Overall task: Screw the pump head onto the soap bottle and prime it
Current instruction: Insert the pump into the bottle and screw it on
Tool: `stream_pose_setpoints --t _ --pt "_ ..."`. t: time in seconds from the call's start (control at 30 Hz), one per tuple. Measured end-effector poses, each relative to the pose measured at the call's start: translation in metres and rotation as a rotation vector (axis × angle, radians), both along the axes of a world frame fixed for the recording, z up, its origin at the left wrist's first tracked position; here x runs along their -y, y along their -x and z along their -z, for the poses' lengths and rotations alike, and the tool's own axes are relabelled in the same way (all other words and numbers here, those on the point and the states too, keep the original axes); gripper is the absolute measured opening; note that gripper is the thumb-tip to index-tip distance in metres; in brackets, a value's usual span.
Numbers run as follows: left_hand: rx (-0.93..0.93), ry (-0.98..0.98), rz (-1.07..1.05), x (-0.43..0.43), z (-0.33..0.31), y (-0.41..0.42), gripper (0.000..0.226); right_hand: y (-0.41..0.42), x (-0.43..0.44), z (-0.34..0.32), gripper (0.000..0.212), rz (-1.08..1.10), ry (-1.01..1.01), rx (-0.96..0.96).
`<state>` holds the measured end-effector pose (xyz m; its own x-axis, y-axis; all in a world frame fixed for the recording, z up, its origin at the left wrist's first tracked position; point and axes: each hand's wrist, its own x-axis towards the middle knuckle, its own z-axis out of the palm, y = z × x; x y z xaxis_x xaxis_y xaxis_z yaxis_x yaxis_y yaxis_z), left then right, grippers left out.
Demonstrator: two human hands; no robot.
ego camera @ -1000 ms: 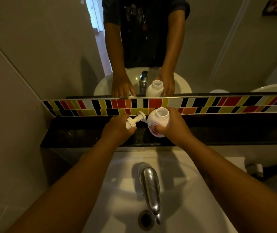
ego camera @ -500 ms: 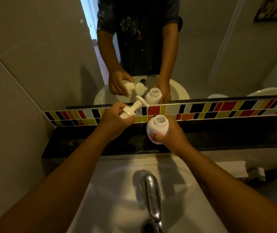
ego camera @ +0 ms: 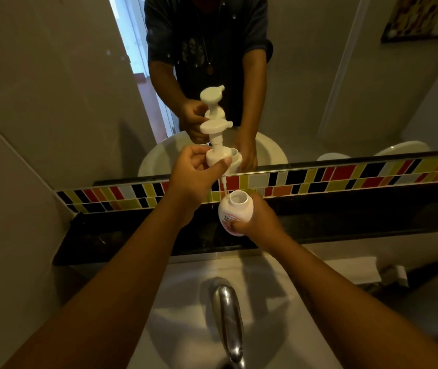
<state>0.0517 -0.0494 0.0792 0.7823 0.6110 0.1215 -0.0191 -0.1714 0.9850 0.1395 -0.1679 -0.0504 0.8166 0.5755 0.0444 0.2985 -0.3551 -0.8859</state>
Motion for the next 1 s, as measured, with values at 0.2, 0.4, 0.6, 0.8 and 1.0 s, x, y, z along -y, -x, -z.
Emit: stream_pose_setpoints --t 0.2,0.4,0.6,0.8,1.0 --pt "0.034 0.002 0.027 0.008 0.011 -0.005 0.045 -0.006 -0.002 0.006 0.066 -0.014 0.002 0.02" --pt "-0.007 -0.017 0.057 0.013 0.035 -0.009 0.049 -0.011 -0.005 0.017 0.057 -0.001 0.017 -0.01" --pt "-0.099 -0.094 0.078 0.015 0.048 -0.012 0.052 -0.012 -0.005 0.017 0.051 0.008 -0.035 -0.054" --pt "-0.13 -0.113 0.135 0.008 0.048 -0.011 0.056 -0.008 0.01 0.012 0.069 0.006 -0.063 -0.058" --pt "-0.178 -0.056 0.232 -0.001 0.046 -0.011 0.054 -0.004 0.017 0.003 0.07 -0.003 -0.039 -0.063"
